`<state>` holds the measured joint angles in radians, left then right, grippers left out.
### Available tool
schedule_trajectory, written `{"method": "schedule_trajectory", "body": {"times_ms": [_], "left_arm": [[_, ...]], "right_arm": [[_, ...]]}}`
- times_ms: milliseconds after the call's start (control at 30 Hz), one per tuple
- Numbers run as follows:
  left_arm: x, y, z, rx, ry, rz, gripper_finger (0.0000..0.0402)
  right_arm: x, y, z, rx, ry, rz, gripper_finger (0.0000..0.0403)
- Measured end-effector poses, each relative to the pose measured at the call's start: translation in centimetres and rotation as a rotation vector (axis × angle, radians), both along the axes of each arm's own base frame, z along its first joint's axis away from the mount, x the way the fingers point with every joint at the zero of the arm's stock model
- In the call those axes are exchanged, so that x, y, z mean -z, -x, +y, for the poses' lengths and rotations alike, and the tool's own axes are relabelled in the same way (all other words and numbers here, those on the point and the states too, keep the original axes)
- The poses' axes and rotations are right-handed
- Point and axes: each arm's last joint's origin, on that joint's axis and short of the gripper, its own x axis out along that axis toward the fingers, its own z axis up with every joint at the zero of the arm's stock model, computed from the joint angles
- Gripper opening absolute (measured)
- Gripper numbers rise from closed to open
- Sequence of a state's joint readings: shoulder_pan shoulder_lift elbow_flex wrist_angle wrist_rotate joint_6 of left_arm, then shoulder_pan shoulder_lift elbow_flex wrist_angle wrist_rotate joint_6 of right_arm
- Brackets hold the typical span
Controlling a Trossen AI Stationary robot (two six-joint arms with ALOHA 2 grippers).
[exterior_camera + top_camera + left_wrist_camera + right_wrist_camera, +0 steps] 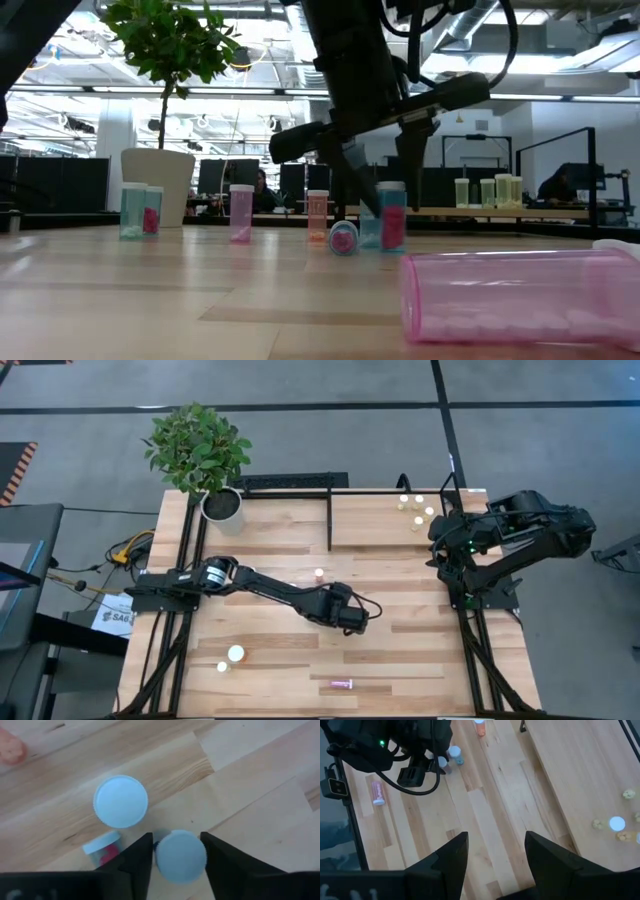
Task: Pick and place medicine bottles onto shelf by color
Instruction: Put the blue pill bottle on the shelf
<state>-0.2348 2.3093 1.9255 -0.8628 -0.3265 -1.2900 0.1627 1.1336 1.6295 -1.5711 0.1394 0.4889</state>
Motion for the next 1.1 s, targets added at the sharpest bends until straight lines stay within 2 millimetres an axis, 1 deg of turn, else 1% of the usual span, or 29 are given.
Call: {"method": "schedule_trajectory", "body": {"times_ms": [167,333,400,533,633,700,767,900,967,1100], "left_arm": [[-0.1,0.0,-0.1,0.005,0.013,0.002,0.0101],[-1.2,-0.5,-0.3,0.036,0.033,-0.029,0.0089],[-2.1,-0.8,-0.4,0.053,0.032,-0.053,0.0092],[-4.5,-1.5,-0.6,0.112,0.019,-0.121,0.0100],[-6.6,-2.2,0.1,0.180,-0.010,-0.170,0.0101],[-8.1,-2.6,1.1,0.217,-0.039,-0.195,0.0101],[-9.6,-2.9,2.6,0.242,-0.075,-0.218,0.0101],[-12.0,-3.5,6.2,0.279,-0.148,-0.257,0.0102],[-12.6,-3.5,8.3,0.282,-0.164,-0.260,0.0102],[-12.5,-3.4,12.6,0.287,-0.168,-0.226,0.0102]], "right_arm": [[0.0,0.0,0.0,-0.002,0.001,0.000,0.0216],[0.0,0.0,0.0,-0.024,0.013,0.002,0.0216],[0.0,0.0,0.0,-0.025,0.014,0.002,0.0216],[0.0,0.1,0.0,-0.041,0.022,-0.001,0.0216],[-0.2,0.6,-0.1,-0.049,0.019,-0.014,0.0216],[-0.4,1.1,-0.2,-0.049,0.016,-0.028,0.0216],[-0.6,1.7,-0.3,-0.051,0.015,-0.049,0.0216],[-1.0,3.1,-0.5,-0.064,0.024,-0.091,0.0216],[-1.2,3.7,-0.7,-0.046,0.054,-0.113,0.0216],[-1.4,4.2,-1.2,0.046,0.152,-0.143,0.0216]]}}
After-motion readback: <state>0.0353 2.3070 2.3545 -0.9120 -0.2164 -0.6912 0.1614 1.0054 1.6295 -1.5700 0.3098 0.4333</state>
